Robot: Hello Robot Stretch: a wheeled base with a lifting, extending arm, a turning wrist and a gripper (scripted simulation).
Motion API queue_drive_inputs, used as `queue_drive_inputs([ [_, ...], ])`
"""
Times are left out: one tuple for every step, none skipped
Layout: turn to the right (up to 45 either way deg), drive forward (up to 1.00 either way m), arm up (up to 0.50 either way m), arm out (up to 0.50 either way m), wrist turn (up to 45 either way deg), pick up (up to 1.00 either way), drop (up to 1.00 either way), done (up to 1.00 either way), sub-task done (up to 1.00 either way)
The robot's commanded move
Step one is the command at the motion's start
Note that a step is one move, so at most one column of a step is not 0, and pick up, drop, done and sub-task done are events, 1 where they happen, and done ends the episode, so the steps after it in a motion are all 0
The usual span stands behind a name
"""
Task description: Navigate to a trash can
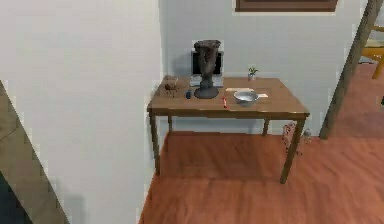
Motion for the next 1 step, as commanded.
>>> queue_drive_inputs([
  [45.0,0.0,0.0,0.0,0.0,0.0,0.0,0.0,0.0],
])
